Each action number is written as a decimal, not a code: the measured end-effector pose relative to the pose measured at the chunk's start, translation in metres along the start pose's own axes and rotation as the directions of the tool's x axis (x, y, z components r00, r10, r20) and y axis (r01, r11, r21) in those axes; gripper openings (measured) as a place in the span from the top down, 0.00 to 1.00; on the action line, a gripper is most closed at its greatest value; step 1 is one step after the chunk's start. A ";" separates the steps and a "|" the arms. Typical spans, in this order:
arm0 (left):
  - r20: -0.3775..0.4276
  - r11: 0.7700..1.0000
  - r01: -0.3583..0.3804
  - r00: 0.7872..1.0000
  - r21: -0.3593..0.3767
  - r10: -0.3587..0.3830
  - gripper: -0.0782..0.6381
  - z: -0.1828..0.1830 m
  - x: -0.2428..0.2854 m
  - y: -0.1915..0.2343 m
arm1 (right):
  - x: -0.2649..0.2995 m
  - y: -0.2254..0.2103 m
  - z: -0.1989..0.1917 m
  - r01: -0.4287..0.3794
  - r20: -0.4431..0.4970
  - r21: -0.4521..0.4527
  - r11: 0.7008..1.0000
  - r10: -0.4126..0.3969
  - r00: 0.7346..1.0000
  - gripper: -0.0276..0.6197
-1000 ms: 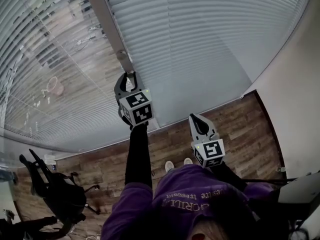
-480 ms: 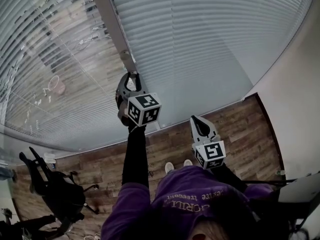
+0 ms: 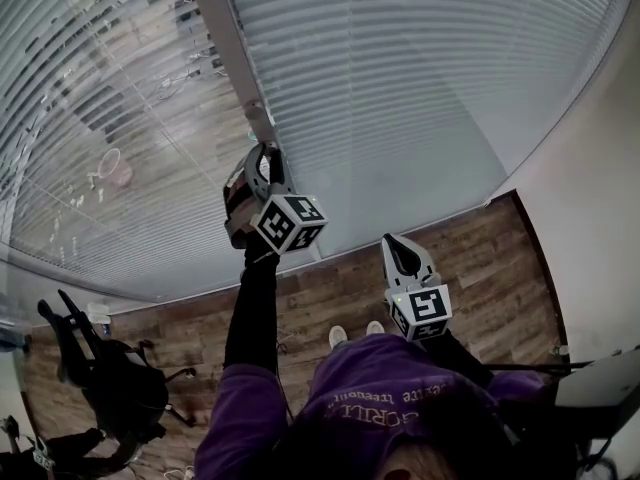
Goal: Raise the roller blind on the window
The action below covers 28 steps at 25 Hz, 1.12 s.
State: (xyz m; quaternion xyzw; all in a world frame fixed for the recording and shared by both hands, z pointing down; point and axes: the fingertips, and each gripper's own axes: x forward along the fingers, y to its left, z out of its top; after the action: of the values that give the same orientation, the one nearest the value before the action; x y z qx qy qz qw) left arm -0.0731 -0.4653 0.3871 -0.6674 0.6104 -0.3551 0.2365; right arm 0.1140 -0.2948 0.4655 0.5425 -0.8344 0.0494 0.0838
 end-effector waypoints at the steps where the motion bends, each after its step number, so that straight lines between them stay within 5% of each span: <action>1: 0.000 1.000 0.002 1.000 0.015 -0.002 0.72 0.000 0.000 0.000 | 0.000 0.000 0.000 0.000 -0.001 0.000 1.000 0.000 1.000 0.96; 15: 0.002 0.983 0.004 1.000 0.185 -0.004 0.72 0.001 -0.001 -0.001 | 0.000 0.004 0.001 -0.011 0.002 0.007 1.000 0.011 1.000 0.96; 28: 0.019 0.933 0.010 1.000 0.361 -0.017 0.72 0.001 -0.001 -0.003 | 0.002 0.008 0.001 -0.017 0.000 0.002 1.000 0.017 1.000 0.96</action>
State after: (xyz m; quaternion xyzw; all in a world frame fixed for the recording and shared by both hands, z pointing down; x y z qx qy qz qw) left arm -0.0701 -0.4638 0.3883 -0.6207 0.5277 -0.4554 0.3590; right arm 0.1061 -0.2942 0.4650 0.5356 -0.8389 0.0507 0.0827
